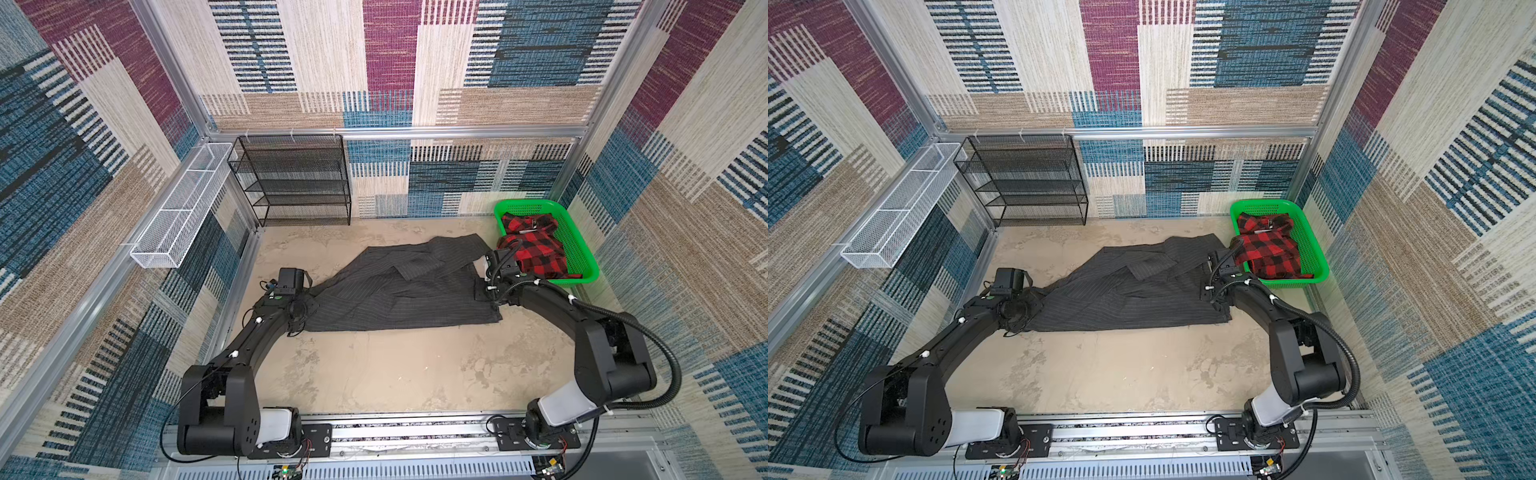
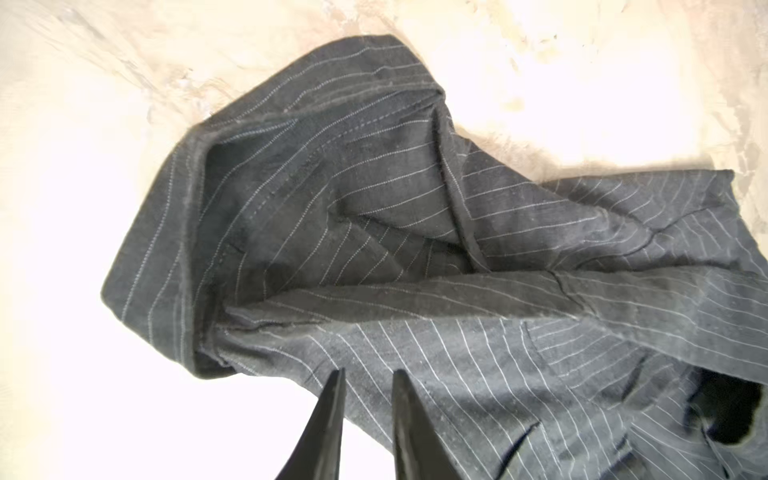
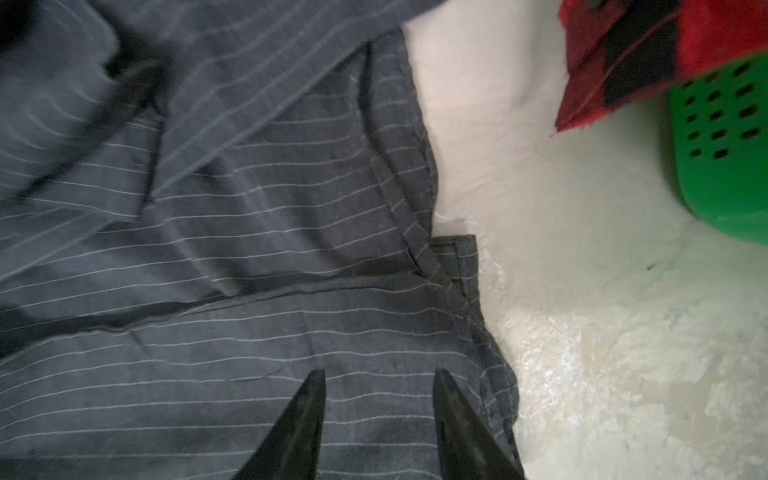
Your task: Fold and stack the long sleeve shirts
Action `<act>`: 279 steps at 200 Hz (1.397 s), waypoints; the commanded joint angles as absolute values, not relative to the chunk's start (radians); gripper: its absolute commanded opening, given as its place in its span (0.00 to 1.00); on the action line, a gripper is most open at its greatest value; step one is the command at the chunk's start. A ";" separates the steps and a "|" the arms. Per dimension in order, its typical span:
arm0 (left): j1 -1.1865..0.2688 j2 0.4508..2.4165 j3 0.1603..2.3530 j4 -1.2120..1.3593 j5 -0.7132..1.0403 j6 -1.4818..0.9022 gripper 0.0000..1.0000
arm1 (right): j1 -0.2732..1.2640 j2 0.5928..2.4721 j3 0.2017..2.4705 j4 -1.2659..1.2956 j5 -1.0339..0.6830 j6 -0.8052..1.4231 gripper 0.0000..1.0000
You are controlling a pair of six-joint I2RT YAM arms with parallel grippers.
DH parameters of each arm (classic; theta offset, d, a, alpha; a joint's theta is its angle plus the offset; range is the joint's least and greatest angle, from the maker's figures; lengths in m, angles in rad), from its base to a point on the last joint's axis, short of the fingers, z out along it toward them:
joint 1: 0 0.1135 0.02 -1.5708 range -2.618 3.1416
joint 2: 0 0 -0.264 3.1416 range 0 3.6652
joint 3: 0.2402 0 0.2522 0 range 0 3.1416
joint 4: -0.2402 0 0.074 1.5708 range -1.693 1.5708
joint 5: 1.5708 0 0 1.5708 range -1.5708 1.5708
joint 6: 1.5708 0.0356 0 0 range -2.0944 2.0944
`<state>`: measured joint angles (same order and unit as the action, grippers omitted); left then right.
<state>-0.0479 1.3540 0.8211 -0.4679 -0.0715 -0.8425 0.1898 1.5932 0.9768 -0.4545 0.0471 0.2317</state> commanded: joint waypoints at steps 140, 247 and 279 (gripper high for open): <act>-0.058 1.316 1.020 -0.613 0.005 -0.831 0.33 | 0.272 1.693 1.232 -0.411 -0.073 0.307 0.47; -0.058 1.237 1.055 -0.673 -0.004 -0.793 0.30 | 0.286 2.097 1.555 -0.279 -0.318 0.430 0.42; -0.055 1.240 1.038 -0.653 0.011 -0.803 0.30 | 0.298 2.088 1.561 -0.286 -0.343 0.408 0.28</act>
